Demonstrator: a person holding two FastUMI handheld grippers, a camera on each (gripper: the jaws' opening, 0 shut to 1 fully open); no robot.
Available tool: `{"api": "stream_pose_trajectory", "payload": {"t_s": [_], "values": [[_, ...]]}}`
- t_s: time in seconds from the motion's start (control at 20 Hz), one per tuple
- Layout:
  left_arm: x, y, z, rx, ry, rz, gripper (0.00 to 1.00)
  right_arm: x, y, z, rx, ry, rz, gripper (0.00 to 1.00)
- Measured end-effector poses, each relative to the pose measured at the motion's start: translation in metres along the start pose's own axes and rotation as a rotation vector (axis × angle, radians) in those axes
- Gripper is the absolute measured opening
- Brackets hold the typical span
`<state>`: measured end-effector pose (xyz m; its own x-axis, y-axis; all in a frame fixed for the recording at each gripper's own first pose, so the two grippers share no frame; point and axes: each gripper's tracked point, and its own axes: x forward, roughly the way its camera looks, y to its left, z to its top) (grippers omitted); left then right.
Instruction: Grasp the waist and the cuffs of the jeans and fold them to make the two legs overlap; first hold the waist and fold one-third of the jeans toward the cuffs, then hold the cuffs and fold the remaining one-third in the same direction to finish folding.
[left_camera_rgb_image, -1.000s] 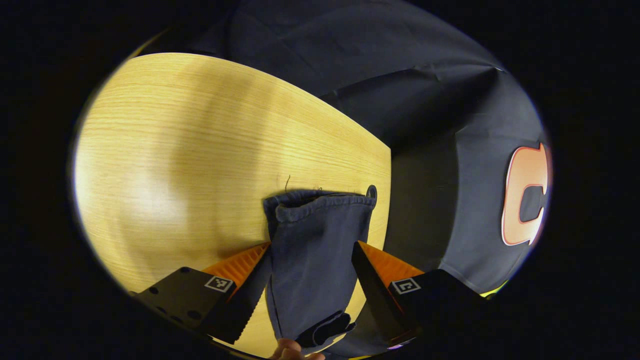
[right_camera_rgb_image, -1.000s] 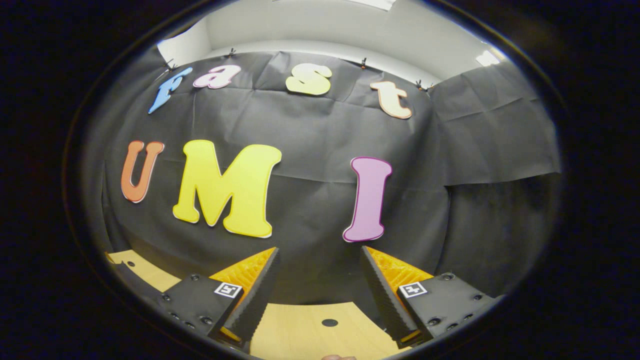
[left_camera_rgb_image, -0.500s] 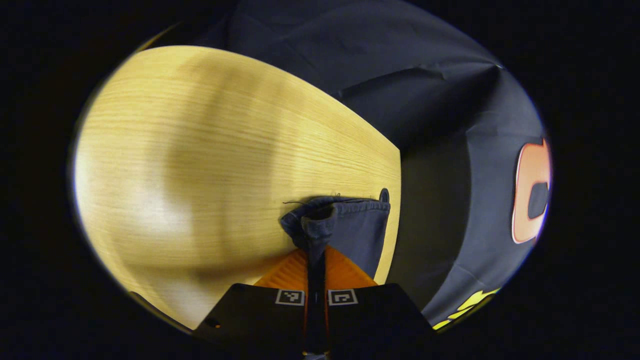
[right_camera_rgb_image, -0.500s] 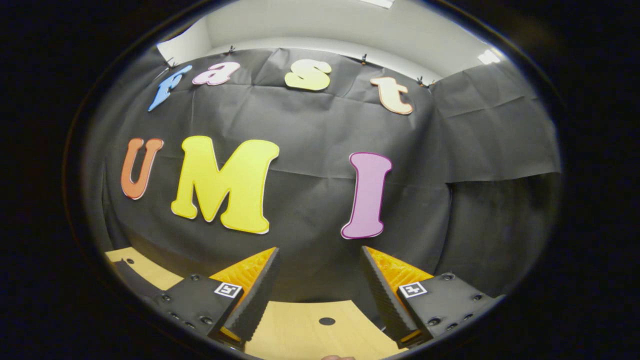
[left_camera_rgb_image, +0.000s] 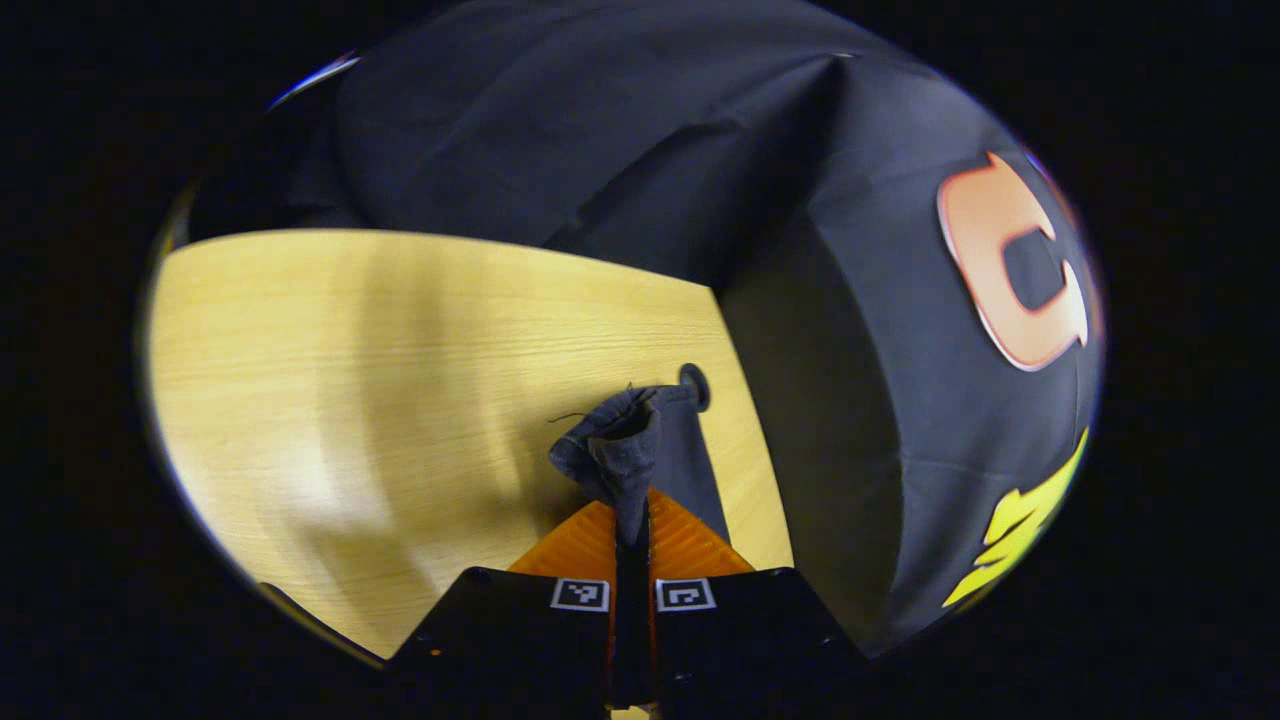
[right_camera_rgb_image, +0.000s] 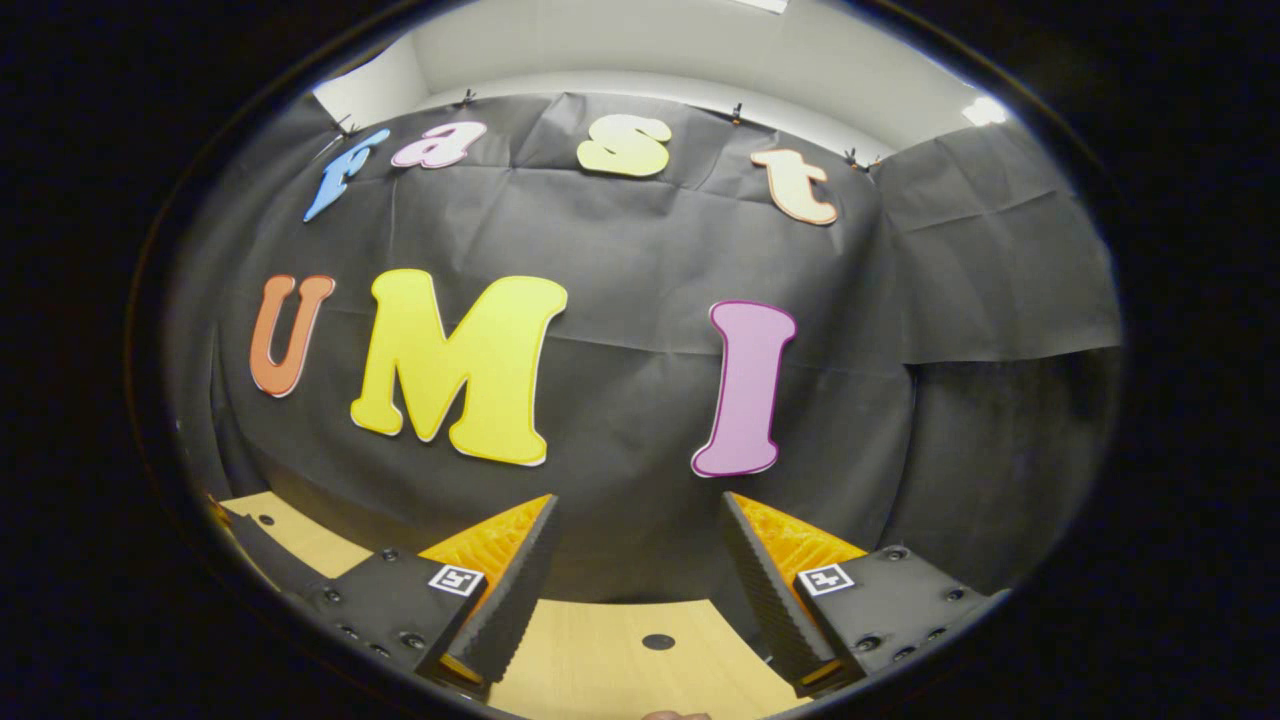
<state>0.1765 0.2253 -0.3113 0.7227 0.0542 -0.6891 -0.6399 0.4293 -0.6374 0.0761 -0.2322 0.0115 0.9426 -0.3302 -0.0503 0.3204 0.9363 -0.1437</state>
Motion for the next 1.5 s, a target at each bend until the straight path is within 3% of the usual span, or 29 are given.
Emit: {"api": "stream_pose_trajectory", "payload": {"t_s": [0.3, 0.55, 0.8, 0.95, 1.2, 1.5], "values": [[-0.028, -0.090, -0.004, 0.244, -0.053, -0.142, 0.03, -0.003, -0.007, 0.001, 0.003, 0.004, 0.003, 0.98], [-0.051, -0.163, -0.042, 0.333, -0.043, -0.280, 0.03, -0.007, -0.012, 0.001, 0.009, 0.009, -0.003, 0.98], [-0.064, -0.207, -0.099, 0.520, -0.027, -0.372, 0.03, -0.013, -0.016, -0.006, 0.031, 0.030, -0.006, 0.97], [-0.070, -0.218, -0.129, 0.661, -0.032, -0.381, 0.03, -0.018, -0.018, -0.009, 0.025, 0.040, -0.004, 0.97], [-0.092, -0.250, -0.192, 0.882, -0.039, -0.462, 0.03, -0.026, -0.024, -0.021, 0.028, 0.071, -0.018, 0.97], [-0.103, -0.244, -0.280, 1.083, 0.003, -0.501, 0.04, -0.036, -0.033, -0.025, 0.012, 0.087, -0.029, 0.97]]}}
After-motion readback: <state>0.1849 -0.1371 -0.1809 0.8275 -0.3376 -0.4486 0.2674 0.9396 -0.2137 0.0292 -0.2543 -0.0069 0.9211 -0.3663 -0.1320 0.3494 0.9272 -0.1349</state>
